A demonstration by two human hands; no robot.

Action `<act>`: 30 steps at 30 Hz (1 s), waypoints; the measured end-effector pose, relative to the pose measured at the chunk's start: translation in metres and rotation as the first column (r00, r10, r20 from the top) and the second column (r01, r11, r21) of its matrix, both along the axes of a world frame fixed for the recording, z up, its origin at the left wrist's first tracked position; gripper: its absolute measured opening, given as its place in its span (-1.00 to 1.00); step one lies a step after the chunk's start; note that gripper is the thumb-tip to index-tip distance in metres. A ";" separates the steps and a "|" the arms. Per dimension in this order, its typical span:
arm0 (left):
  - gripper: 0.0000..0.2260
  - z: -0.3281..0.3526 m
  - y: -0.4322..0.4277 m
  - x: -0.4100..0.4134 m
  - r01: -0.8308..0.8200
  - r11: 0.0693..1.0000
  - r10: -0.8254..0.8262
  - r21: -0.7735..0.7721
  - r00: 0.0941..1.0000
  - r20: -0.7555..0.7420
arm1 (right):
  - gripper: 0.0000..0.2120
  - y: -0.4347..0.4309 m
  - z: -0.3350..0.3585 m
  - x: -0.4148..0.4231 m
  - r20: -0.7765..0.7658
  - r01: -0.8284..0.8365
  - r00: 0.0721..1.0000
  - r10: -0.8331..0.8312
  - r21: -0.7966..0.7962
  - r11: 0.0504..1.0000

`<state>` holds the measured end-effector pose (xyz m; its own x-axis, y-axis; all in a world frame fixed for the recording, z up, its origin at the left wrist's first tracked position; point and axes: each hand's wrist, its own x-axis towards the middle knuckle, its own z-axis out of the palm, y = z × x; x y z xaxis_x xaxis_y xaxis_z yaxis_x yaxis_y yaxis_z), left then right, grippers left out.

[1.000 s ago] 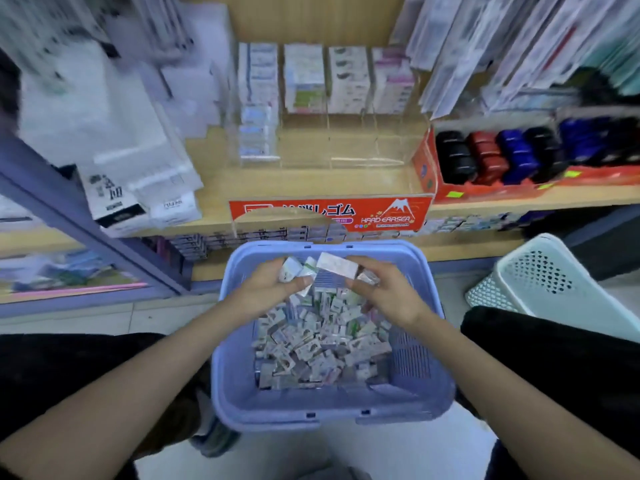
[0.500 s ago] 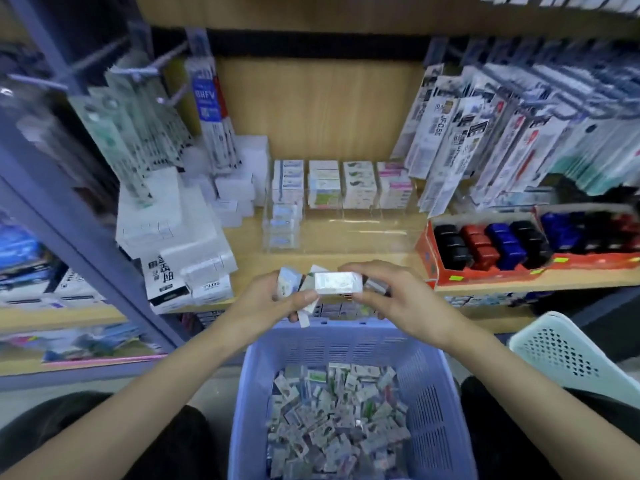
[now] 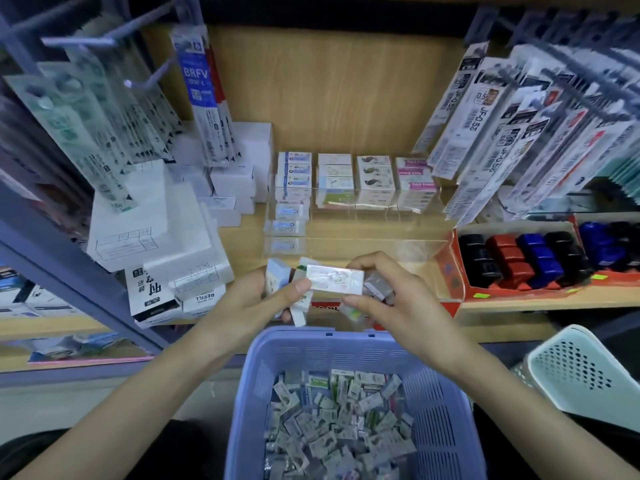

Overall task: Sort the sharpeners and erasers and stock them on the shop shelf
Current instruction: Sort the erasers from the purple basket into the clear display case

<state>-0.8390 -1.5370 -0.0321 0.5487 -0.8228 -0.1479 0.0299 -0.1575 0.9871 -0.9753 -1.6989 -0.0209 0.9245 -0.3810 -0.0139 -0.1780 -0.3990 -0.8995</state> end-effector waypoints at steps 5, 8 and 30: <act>-0.66 0.003 0.002 0.004 -0.067 0.998 0.067 0.007 0.997 0.045 | -0.73 0.000 0.005 0.010 0.068 0.097 0.992 -0.108 0.152 0.984; -0.73 0.006 0.000 0.012 -0.139 0.990 0.137 0.037 0.990 0.038 | -0.73 -0.018 0.012 0.025 0.040 0.226 0.971 -0.235 0.163 0.960; -0.87 0.016 -0.014 0.031 -0.222 0.974 0.220 0.050 0.974 0.056 | -0.65 -0.078 0.021 0.139 -0.478 -0.082 0.836 -0.268 -0.592 0.802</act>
